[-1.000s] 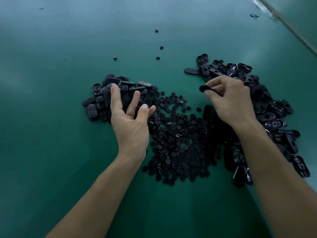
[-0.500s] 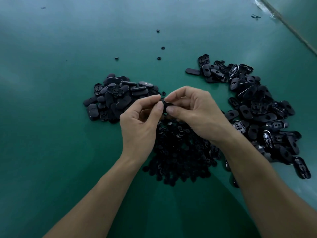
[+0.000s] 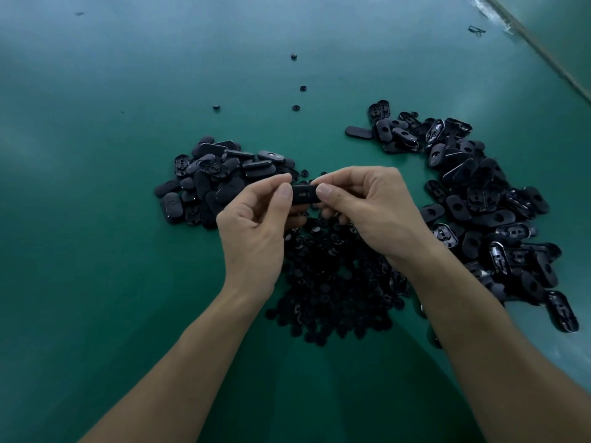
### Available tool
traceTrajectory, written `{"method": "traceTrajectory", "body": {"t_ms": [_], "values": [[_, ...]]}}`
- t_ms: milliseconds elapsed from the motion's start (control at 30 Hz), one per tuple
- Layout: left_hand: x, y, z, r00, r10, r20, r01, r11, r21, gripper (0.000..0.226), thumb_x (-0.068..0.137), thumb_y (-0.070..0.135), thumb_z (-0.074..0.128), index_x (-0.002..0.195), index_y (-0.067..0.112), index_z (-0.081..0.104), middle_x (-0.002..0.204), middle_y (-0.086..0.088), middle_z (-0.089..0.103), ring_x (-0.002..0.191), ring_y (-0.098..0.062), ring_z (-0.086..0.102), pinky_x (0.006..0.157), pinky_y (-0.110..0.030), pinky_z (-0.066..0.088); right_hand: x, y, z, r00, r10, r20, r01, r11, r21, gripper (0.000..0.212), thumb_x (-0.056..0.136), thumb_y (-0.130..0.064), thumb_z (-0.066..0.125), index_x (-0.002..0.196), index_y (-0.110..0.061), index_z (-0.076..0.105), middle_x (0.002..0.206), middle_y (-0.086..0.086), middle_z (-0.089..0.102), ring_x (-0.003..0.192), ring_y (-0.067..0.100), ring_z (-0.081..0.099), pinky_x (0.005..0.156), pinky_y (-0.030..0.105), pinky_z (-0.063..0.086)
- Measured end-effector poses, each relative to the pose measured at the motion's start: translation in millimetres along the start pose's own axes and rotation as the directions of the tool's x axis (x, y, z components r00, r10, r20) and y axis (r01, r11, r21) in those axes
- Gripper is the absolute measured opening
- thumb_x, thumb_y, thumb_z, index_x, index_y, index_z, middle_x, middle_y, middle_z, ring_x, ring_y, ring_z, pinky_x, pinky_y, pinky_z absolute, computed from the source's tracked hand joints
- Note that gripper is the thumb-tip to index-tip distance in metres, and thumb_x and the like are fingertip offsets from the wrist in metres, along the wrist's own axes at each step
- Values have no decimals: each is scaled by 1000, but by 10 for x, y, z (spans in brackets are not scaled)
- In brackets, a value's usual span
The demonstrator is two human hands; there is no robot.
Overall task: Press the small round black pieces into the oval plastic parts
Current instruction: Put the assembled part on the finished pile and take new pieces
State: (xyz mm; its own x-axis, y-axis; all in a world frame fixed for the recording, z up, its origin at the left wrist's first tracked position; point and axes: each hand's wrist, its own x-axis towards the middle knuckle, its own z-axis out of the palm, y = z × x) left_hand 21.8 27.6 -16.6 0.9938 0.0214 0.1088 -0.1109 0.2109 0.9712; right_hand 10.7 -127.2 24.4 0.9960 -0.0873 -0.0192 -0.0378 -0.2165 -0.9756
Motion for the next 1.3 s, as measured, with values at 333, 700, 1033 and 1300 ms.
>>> {"method": "traceTrajectory", "body": {"t_ms": [333, 700, 1033, 1300], "values": [[-35, -14, 13, 996, 55, 64, -64, 988, 142, 24, 90, 19, 76, 113, 22, 72, 86, 1, 74, 77, -6, 70, 71, -17, 54, 77, -90, -8, 990, -121, 66, 128, 985, -114, 26, 92, -4, 67, 108, -24, 74, 94, -4, 76, 93, 9, 72, 88, 28, 57], [-7, 3, 9, 996, 89, 16, -89, 994, 56, 7, 98, 15, 66, 99, 21, 69, 89, 4, 76, 81, -8, 69, 71, -19, 52, 87, 16, -102, 999, -20, 36, 39, 749, -661, 20, 89, -29, 75, 108, -23, 74, 86, -12, 67, 80, -1, 61, 78, 17, 51], [17, -18, 11, 996, 23, -87, -26, 999, -32, 11, 96, 9, 66, 106, 15, 66, 85, 4, 72, 73, -13, 69, 71, -24, 56, 102, 20, 6, 999, 33, 33, 0, 704, -710, 16, 92, -29, 72, 107, -24, 72, 90, -6, 66, 88, 16, 63, 87, 39, 56], [17, 2, 12, 994, 3, -109, -11, 997, -75, 9, 98, 6, 63, 103, 12, 67, 86, 1, 73, 81, -19, 73, 73, -26, 57, 116, 6, -9, 998, 50, 38, -12, 734, -679, 30, 92, -24, 72, 121, -21, 66, 90, -7, 66, 88, 13, 61, 87, 32, 53]]}}
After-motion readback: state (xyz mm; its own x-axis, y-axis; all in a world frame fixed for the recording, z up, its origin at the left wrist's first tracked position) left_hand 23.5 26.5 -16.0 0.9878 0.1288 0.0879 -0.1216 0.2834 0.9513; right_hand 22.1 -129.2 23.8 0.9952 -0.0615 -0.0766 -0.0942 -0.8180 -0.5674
